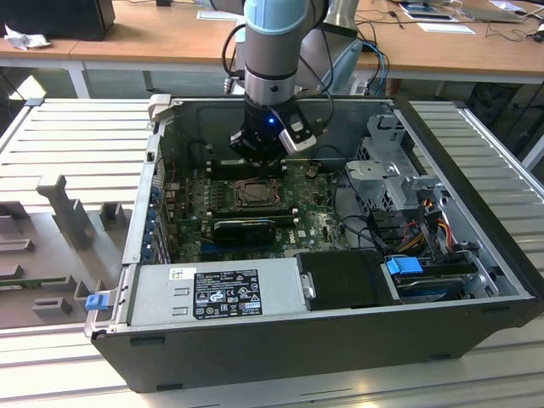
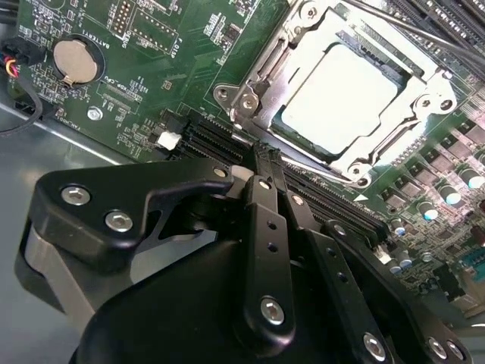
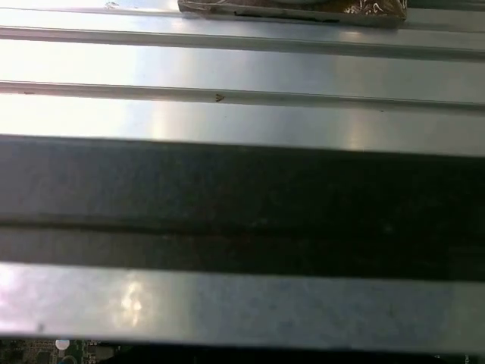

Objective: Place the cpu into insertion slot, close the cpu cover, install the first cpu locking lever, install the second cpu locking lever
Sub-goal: 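Install the first cpu locking lever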

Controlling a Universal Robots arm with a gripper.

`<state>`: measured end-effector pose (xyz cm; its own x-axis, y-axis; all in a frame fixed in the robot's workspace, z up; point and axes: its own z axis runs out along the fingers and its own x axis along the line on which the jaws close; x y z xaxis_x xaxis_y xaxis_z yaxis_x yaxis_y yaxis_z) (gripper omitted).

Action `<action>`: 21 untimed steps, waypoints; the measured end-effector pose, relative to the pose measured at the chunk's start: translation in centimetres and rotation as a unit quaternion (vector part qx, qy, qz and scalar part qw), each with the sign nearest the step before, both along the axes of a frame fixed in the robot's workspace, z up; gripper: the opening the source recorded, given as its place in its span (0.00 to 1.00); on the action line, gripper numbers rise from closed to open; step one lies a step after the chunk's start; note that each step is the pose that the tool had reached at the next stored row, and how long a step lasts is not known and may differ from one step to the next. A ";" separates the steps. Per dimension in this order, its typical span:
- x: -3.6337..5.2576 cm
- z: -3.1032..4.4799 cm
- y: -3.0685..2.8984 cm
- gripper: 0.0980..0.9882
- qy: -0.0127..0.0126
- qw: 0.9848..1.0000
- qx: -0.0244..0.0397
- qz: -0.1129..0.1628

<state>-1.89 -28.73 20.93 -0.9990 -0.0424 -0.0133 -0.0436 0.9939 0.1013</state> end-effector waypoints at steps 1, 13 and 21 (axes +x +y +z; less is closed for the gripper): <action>0.03 -0.07 0.02 0.01 0.000 1.000 0.000 0.001; 0.22 -0.62 0.02 0.01 0.000 1.000 -0.002 0.005; 0.22 -0.49 0.01 0.01 0.001 1.000 -0.005 0.005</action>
